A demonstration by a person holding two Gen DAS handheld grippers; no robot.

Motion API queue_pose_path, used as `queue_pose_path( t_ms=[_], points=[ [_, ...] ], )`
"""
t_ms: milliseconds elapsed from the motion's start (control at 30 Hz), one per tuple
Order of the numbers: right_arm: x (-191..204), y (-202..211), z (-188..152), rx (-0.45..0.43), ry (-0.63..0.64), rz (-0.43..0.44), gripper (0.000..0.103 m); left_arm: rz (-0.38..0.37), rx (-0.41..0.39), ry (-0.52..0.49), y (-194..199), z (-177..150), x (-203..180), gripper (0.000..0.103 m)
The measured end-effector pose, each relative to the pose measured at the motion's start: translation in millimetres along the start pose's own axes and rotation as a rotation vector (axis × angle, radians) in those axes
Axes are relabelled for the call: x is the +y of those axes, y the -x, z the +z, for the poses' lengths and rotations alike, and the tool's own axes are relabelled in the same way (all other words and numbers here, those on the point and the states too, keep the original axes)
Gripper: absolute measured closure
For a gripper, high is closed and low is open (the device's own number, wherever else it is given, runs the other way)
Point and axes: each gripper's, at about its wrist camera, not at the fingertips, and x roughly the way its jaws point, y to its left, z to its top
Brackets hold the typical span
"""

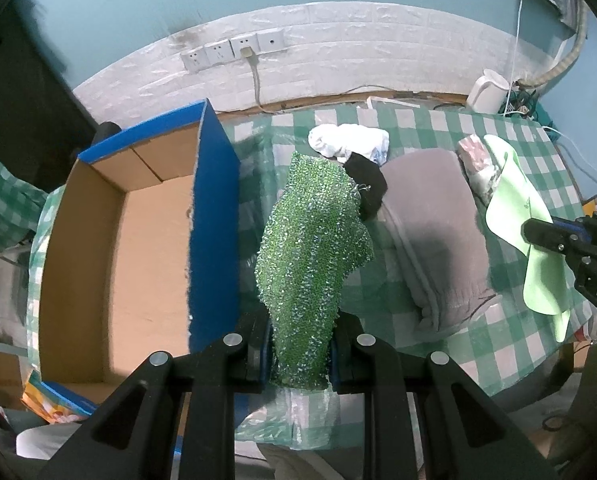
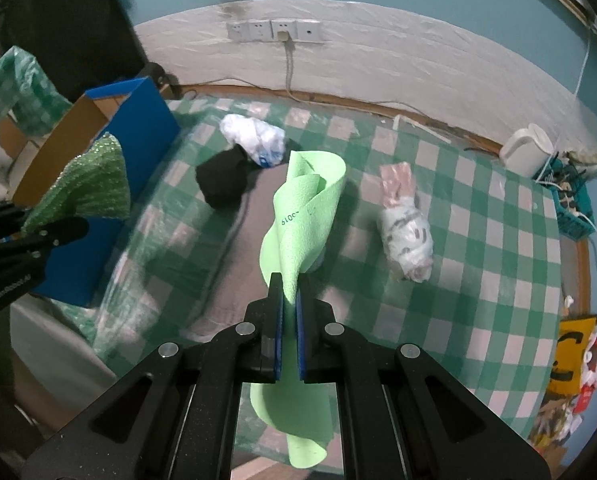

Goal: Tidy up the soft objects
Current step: 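Carry the scrubber and the green cloth over the cardboard box with both tools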

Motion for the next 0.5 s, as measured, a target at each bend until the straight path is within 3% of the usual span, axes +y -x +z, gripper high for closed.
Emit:
queue_pose_path(
  t_ms=[500],
  points=[
    [46,14,29,-0.041,0.080,0.051,0.099,0.020,-0.038,0.039,14,-3,30,0.082]
  ],
)
